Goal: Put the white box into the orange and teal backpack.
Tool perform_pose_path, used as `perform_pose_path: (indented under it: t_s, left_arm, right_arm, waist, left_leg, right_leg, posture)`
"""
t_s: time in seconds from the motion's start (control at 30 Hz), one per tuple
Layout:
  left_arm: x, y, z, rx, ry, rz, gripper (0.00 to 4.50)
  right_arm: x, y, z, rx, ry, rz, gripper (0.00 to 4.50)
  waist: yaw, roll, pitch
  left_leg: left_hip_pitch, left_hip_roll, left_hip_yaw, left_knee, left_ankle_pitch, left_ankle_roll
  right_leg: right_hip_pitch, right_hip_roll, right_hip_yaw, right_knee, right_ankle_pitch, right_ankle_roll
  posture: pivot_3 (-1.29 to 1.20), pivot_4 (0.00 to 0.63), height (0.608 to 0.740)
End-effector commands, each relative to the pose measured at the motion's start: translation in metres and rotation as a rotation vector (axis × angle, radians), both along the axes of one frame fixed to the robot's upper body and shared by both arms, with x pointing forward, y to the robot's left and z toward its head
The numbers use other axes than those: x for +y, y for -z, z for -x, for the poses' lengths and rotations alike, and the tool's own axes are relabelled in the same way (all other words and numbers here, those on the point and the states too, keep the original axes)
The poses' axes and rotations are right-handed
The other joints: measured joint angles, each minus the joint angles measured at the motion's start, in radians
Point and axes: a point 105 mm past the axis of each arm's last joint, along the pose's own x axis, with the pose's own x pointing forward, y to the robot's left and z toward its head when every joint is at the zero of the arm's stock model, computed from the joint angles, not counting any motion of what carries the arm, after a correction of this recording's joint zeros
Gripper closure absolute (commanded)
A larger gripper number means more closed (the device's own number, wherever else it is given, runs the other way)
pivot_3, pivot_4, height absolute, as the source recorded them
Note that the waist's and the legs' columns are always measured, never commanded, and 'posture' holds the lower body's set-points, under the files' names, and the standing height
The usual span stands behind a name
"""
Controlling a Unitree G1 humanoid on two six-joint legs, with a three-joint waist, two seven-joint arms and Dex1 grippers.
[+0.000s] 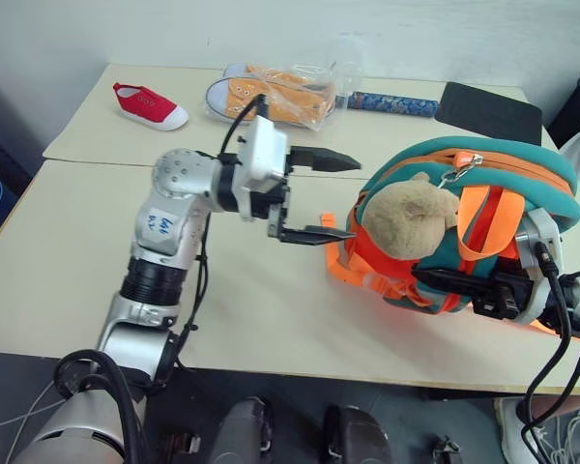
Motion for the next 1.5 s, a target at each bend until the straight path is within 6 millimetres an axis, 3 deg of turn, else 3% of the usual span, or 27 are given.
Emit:
perform_pose_path:
  t_s: [0.03, 0.13, 0.23, 0.4, 0.53, 0.6, 0.67, 0.87, 1.03, 1.1, 1.17, 1.33, 1.5]
  left_arm:
    - [-0.016, -0.007, 0.006, -0.104, -0.012, 0.051, 0.05]
    - [-0.03, -0.003, 0.008, -0.136, -0.005, 0.066, 0.05]
    - [-0.041, 0.003, 0.003, -0.169, -0.03, 0.058, 0.62]
    - [-0.046, 0.007, -0.002, -0.181, -0.043, 0.058, 2.17]
    - [-0.039, 0.007, -0.005, -0.145, -0.056, 0.071, 3.24]
    - [-0.031, -0.002, -0.009, -0.1, -0.07, 0.121, 3.54]
    - [-0.021, -0.01, -0.015, -0.056, -0.093, 0.15, 3.56]
    - [0.044, -0.028, -0.058, 0.022, -0.3, 0.13, 3.56]
    - [0.074, -0.044, -0.091, 0.194, -0.452, 0.246, 3.56]
    - [0.08, -0.033, -0.102, 0.261, -0.508, 0.207, 3.56]
    - [0.077, -0.008, -0.102, 0.312, -0.503, 0.095, 3.56]
    - [0.058, 0.065, -0.094, 0.378, -0.482, -0.128, 3.56]
    - [0.034, 0.113, -0.085, 0.478, -0.479, -0.165, 3.56]
  right_arm:
    - [0.001, -0.004, 0.0, -0.017, -0.019, 0.005, 4.5]
    - [0.001, -0.005, -0.001, -0.019, -0.021, 0.008, 4.5]
    - [0.0, -0.006, 0.0, -0.021, -0.02, 0.009, 4.5]
    - [0.0, -0.008, 0.003, -0.024, -0.013, -0.003, 4.5]
    - [-0.002, -0.01, 0.005, -0.036, 0.007, -0.014, 4.5]
    - [-0.005, -0.011, 0.006, -0.042, 0.02, -0.017, 4.5]
    - [-0.008, -0.012, 0.007, -0.05, 0.036, -0.02, 4.5]
    - [-0.035, -0.029, 0.007, -0.111, 0.175, -0.065, 4.5]
    - [-0.046, -0.028, 0.012, -0.112, 0.246, -0.083, 4.5]
    - [-0.05, -0.028, 0.013, -0.113, 0.28, -0.107, 4.5]
    - [-0.053, -0.027, 0.013, -0.118, 0.312, -0.134, 4.5]
    - [-0.053, -0.025, 0.012, -0.129, 0.366, -0.198, 4.5]
    - [-0.05, -0.02, 0.009, -0.14, 0.406, -0.257, 4.5]
  waist:
    - [-0.001, 0.0, 0.0]
    - [-0.003, 0.0, 0.0]
    - [-0.002, 0.0, 0.0]
    - [0.0, 0.0, 0.0]
    - [0.0, 0.0, 0.0]
    - [0.0, 0.0, 0.0]
    - [0.0, 0.0, 0.0]
    - [-0.003, 0.0, 0.0]
    - [0.006, 0.0, 0.0]
    - [0.006, 0.0, 0.0]
    - [0.003, 0.0, 0.0]
    - [-0.001, 0.0, 0.0]
    - [0.003, 0.0, 0.0]
  left_leg:
    - [0.0, 0.0, 0.0, 0.0, 0.0, 0.0]
    - [0.001, 0.0, 0.0, -0.001, 0.0, -0.001]
    - [0.001, 0.0, 0.0, -0.001, 0.001, -0.001]
    - [0.001, 0.0, -0.001, 0.0, 0.001, 0.0]
    - [0.001, 0.0, -0.002, 0.0, 0.001, 0.0]
    - [0.001, 0.0, -0.002, 0.0, 0.001, 0.0]
    - [0.001, 0.0, -0.002, 0.0, 0.001, 0.0]
    - [0.001, 0.0, -0.002, 0.0, 0.001, 0.0]
    - [0.001, 0.0, -0.003, -0.001, 0.001, 0.0]
    - [0.0, -0.001, -0.003, 0.0, 0.001, 0.0]
    - [0.001, -0.001, -0.002, -0.001, 0.001, 0.0]
    - [0.003, -0.001, 0.0, -0.003, 0.001, 0.0]
    - [0.004, -0.001, -0.001, -0.002, 0.001, 0.0]
  right_leg:
    - [0.0, 0.0, 0.0, 0.0, 0.0, 0.0]
    - [0.0, 0.002, -0.001, 0.0, 0.0, 0.0]
    - [0.001, 0.002, -0.001, 0.0, 0.0, 0.0]
    - [0.002, 0.001, -0.002, -0.001, 0.0, 0.0]
    - [0.003, 0.0, -0.003, -0.001, 0.0, 0.0]
    - [0.003, 0.0, -0.003, -0.001, 0.0, 0.0]
    - [0.003, 0.0, -0.003, -0.001, 0.0, 0.0]
    - [0.002, 0.002, -0.003, 0.0, 0.0, 0.0]
    - [0.003, 0.003, -0.004, 0.0, 0.0, 0.0]
    - [0.003, 0.002, -0.004, -0.001, 0.0, 0.0]
    - [0.002, 0.002, -0.004, -0.001, 0.0, 0.0]
    - [0.002, 0.003, -0.004, 0.0, 0.0, 0.0]
    - [0.003, 0.001, -0.001, 0.0, 0.0, 0.0]
  posture:
    - [0.0, 0.15, 0.74]
    - [0.0, 0.15, 0.74]
    - [0.0, 0.15, 0.74]
    - [0.0, 0.15, 0.74]
    - [0.0, 0.15, 0.74]
    - [0.0, 0.15, 0.74]
    - [0.0, 0.15, 0.74]
    - [0.0, 0.15, 0.74]
    - [0.0, 0.15, 0.74]
    - [0.0, 0.15, 0.74]
    - [0.0, 0.15, 0.74]
    - [0.0, 0.15, 0.74]
    - [0.0, 0.15, 0.74]
